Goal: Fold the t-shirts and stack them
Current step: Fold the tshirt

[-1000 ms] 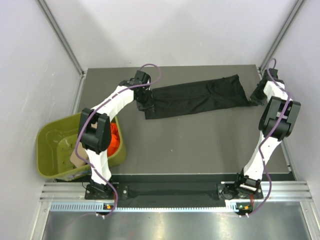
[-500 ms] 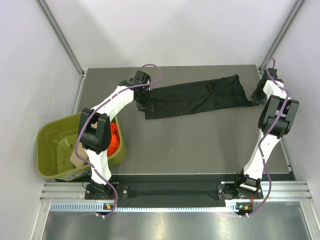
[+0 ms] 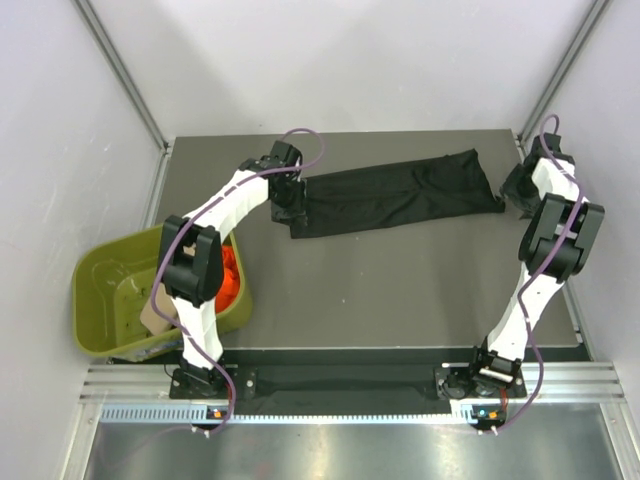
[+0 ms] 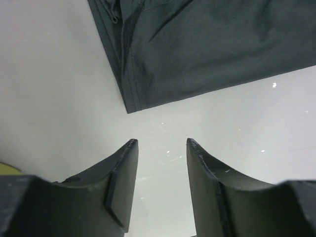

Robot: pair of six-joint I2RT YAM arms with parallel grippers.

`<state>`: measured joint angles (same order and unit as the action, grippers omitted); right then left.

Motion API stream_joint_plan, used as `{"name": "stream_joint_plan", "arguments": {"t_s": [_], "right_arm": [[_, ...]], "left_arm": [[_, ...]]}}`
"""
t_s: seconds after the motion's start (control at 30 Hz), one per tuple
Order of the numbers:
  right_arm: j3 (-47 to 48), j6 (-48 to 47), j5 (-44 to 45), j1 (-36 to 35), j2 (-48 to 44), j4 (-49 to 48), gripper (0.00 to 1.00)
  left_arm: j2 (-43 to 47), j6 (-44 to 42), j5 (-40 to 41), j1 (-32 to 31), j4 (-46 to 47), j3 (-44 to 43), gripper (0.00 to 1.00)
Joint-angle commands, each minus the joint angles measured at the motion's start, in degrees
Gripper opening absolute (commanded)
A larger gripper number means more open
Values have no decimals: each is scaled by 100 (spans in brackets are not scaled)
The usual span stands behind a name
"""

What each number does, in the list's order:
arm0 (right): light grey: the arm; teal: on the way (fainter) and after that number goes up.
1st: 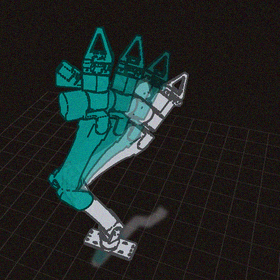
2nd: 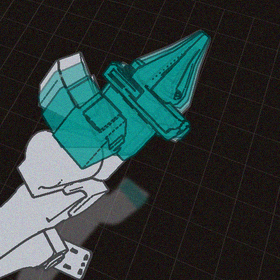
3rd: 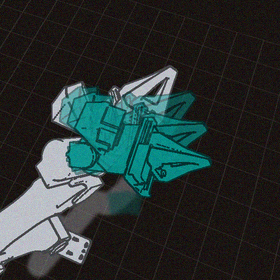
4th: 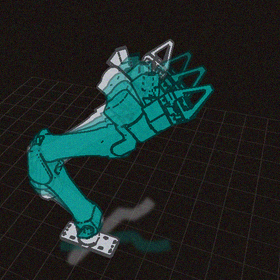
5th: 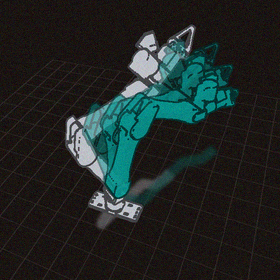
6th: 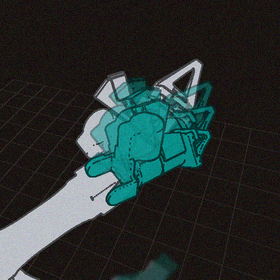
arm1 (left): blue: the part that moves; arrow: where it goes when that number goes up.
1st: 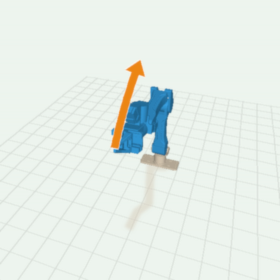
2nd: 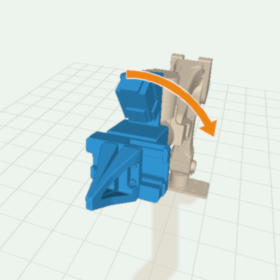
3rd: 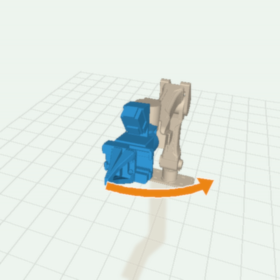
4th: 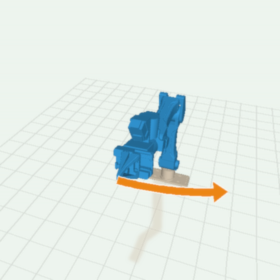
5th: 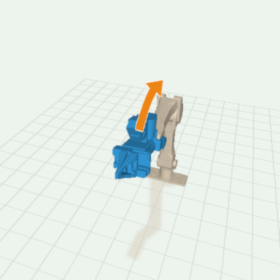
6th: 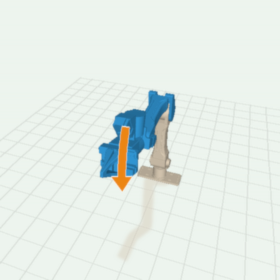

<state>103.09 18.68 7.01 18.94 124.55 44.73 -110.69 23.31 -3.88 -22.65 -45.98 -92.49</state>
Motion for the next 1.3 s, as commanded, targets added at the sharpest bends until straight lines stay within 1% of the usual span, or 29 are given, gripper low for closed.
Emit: {"name": "stream_joint_plan", "arguments": {"t_s": [0.0, 0.03, 0.07, 0.23, 0.33, 0.57, 0.67, 0.97, 1.13, 1.2, 1.27], "right_arm": [[-438, 364, -620, 119, -791, -261, 67], [-639, 443, -926, 110, -836, -341, 68], [-728, 513, -1051, 119, -888, -420, 68], [-1273, 1059, -1762, 180, -1056, -965, 69], [-1554, 1173, -1939, 207, -1065, -1247, 70], [-1854, 1077, -2010, 242, -1091, -1414, 72], [-1915, 1050, -2019, 320, -1135, -1441, 72], [-1898, 936, -2107, 488, -986, -1423, 75], [-1854, 919, -2115, 514, -950, -1415, 75], [-1828, 910, -2124, 523, -942, -1397, 75], [-1801, 875, -2124, 523, -942, -1397, 75]], "left_arm": [[-197, -248, 335, -107, -376, -436, 50], [-268, -274, 622, -134, -473, -489, 50], [-373, -266, 695, -151, -578, -524, 50], [-541, -90, 845, -283, -492, -419, 49], [-751, 7, 924, -310, -439, -428, 49], [-945, 104, 1434, -301, -114, -349, 51], [-1111, 243, 1548, -257, -288, -489, 51], [-1051, 464, 1241, -152, -17, -481, 51], [-674, 622, 1232, -134, 316, -305, 51], [-594, 753, 1188, -73, 466, -200, 53], [-690, 1016, 1179, -20, 336, -278, 53]]}}
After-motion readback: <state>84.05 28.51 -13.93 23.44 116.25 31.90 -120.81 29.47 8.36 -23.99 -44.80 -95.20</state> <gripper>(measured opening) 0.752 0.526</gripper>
